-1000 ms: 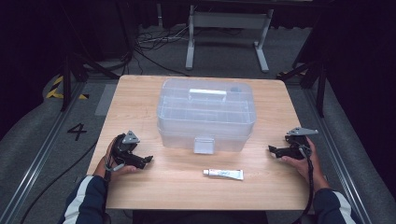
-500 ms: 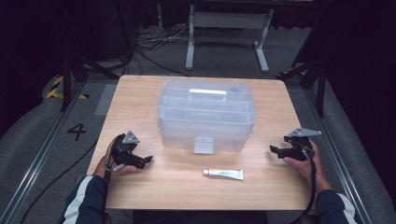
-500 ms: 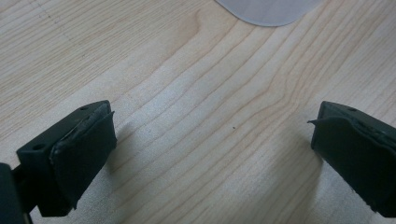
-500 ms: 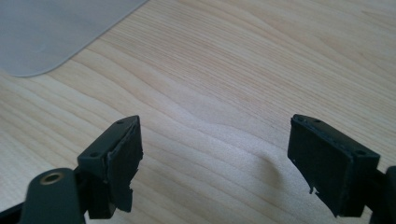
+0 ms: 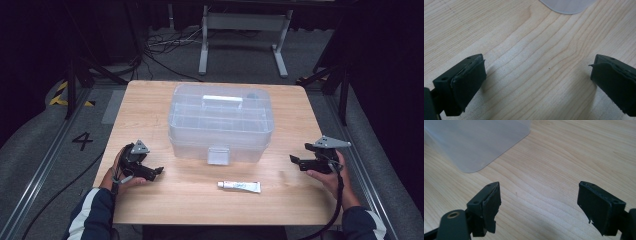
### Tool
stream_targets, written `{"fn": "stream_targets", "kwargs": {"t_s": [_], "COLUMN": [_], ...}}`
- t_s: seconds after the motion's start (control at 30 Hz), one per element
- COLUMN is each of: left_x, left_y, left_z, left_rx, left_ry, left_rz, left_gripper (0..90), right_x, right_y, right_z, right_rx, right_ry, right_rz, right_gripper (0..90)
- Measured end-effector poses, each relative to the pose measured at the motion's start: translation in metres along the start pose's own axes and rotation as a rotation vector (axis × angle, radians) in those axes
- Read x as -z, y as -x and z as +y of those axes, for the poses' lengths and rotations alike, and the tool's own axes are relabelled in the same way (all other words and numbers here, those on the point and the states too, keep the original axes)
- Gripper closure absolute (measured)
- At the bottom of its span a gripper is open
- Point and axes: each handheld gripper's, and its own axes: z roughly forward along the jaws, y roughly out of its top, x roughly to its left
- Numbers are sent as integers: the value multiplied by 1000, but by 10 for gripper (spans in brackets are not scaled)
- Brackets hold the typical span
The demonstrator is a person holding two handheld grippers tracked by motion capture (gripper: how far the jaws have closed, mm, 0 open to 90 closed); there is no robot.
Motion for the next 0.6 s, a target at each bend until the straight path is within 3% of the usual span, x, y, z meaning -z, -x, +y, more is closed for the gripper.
{"fn": "stream_targets", "kwargs": {"t_s": [0.4,0.6], "left_x": [0,0], "left_y": [0,0], "left_z": [0,0], "left_rx": [0,0], "left_ry": [0,0], "left_rz": [0,0], "left_gripper": [2,2], "right_x": [19,31], "right_y": [-12,-23], "right_z": [15,30], "right_rx": [45,97], "right_ry": [39,59], "right_rz": [23,18], "right_gripper": [203,236]}}
